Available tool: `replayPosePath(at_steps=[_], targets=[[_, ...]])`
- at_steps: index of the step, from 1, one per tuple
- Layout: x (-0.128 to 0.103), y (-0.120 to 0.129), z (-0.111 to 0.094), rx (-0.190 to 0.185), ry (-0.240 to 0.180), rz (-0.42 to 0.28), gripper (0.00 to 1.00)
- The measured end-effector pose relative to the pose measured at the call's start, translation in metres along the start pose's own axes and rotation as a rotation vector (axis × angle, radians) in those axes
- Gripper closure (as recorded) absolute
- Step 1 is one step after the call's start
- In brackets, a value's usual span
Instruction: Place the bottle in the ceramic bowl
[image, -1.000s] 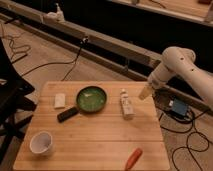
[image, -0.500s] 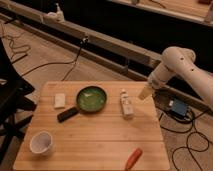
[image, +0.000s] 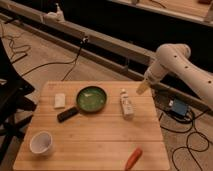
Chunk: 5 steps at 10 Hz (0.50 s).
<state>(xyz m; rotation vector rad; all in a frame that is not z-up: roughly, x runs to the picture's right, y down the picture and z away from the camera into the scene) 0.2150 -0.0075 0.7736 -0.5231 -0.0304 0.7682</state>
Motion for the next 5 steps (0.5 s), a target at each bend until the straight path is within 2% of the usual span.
replayPosePath(at_steps=[3, 4, 5], targets=[[-0.018, 0.023, 0.036, -0.015, 0.005, 0.055, 0.35], [-0.032, 0.038, 0.051, -0.030, -0.013, 0.056, 0.35], [-0.040, 0.055, 0.064, -0.040, -0.010, 0.039, 0.35]])
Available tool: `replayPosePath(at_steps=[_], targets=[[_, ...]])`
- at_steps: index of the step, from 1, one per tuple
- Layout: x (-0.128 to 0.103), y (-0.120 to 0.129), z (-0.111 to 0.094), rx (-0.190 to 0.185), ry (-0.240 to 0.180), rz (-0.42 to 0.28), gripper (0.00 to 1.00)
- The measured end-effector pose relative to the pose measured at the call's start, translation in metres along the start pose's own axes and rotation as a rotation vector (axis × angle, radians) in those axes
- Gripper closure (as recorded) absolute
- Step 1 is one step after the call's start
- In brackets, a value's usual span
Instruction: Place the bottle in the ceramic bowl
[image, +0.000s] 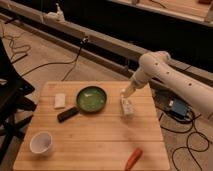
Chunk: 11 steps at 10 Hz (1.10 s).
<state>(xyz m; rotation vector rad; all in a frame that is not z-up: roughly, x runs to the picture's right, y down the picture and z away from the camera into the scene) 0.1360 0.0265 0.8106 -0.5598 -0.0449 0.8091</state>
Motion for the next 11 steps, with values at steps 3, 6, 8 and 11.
replayPosePath(at_steps=[3, 6, 8, 11], targets=[[-0.003, 0.012, 0.009, -0.006, 0.005, -0.013, 0.35], [-0.005, 0.004, 0.010, 0.012, 0.008, 0.001, 0.35], [-0.003, -0.013, 0.022, 0.030, 0.017, 0.072, 0.35], [0.003, -0.021, 0.045, 0.015, 0.039, 0.164, 0.35]])
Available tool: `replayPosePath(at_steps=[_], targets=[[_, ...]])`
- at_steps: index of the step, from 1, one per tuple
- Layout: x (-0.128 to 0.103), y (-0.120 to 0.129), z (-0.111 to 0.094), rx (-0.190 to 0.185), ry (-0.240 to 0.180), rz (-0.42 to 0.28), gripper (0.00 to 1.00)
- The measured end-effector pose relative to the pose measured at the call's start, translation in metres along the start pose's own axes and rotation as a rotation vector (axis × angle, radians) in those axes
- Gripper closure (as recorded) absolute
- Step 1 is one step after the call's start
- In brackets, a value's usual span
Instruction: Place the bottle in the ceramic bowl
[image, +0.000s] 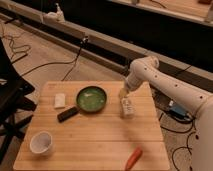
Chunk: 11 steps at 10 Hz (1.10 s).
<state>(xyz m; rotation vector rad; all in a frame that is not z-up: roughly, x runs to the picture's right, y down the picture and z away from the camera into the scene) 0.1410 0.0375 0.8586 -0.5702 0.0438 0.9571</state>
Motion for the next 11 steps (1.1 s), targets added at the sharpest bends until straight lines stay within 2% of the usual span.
replayPosePath(at_steps=[3, 8, 9, 11], targets=[[0.008, -0.001, 0.028, -0.006, 0.050, 0.054, 0.35], [0.028, -0.020, 0.065, 0.026, 0.142, 0.143, 0.35], [0.032, -0.019, 0.072, 0.016, 0.155, 0.158, 0.39], [0.032, -0.003, 0.081, -0.035, 0.157, 0.170, 0.61]])
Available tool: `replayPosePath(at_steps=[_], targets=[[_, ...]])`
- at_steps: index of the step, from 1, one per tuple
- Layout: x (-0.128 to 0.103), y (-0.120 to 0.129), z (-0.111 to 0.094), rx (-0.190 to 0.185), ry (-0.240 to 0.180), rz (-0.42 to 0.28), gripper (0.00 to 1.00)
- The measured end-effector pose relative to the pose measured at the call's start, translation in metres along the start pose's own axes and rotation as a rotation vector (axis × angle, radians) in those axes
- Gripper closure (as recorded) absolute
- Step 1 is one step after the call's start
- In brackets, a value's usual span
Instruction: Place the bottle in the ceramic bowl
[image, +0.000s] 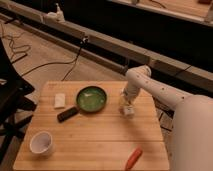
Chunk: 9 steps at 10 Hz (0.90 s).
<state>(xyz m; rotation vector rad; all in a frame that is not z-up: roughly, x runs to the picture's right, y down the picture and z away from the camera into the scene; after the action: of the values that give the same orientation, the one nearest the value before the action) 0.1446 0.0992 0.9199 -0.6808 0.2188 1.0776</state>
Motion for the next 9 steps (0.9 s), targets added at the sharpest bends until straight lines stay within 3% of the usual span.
replayPosePath(at_steps=[4, 9], targets=[[-0.006, 0.027, -0.004, -0.046, -0.010, -0.068, 0.96], [-0.047, 0.027, -0.063, 0.010, -0.131, -0.133, 1.00]])
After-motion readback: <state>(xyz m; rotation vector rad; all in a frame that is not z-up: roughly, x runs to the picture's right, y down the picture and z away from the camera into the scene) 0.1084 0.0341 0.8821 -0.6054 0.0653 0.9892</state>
